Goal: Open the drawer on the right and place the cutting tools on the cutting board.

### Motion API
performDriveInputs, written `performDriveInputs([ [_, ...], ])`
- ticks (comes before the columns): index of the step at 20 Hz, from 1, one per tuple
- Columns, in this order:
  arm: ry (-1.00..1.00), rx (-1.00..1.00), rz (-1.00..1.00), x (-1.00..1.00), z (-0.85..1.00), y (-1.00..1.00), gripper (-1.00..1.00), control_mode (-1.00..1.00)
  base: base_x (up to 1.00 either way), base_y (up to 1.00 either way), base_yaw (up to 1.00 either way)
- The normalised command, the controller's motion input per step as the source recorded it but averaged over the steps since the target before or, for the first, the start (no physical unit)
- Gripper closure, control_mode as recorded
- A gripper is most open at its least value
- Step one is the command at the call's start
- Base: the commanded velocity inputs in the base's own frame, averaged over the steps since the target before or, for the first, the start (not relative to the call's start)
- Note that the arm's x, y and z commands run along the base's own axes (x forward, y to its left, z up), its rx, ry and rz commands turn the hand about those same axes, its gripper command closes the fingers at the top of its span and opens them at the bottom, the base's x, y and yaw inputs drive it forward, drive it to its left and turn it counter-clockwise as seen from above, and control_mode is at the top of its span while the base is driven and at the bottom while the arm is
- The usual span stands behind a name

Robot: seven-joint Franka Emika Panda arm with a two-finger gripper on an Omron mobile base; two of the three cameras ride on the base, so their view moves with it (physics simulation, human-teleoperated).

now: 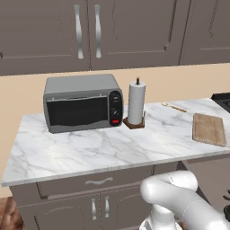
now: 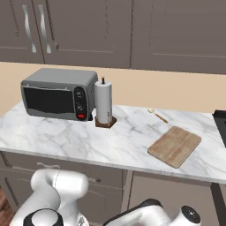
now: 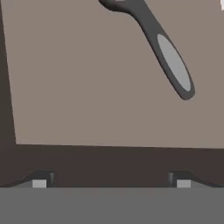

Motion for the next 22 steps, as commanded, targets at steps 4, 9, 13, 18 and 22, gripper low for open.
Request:
performDriveInputs([
  [4, -0.07, 0.0, 0.0, -0.44, 0.07, 0.0, -1.0, -1.0, 0.0, 0.0, 0.0],
  [9, 0.0, 0.0, 0.0, 0.78, 0.4, 0.0, -1.0, -1.0, 0.0, 0.0, 0.0],
  [13, 0.0, 0.0, 0.0, 1.0, 0.61, 0.0, -1.0, -1.0, 0.0, 0.0, 0.0],
  [18, 0.0, 0.0, 0.0, 0.74, 0.45, -0.26, -1.0, -1.0, 0.0, 0.0, 0.0],
  [22, 0.0, 0.0, 0.0, 0.13, 0.02, -0.63, -1.0, -1.0, 0.0, 0.0, 0.0],
])
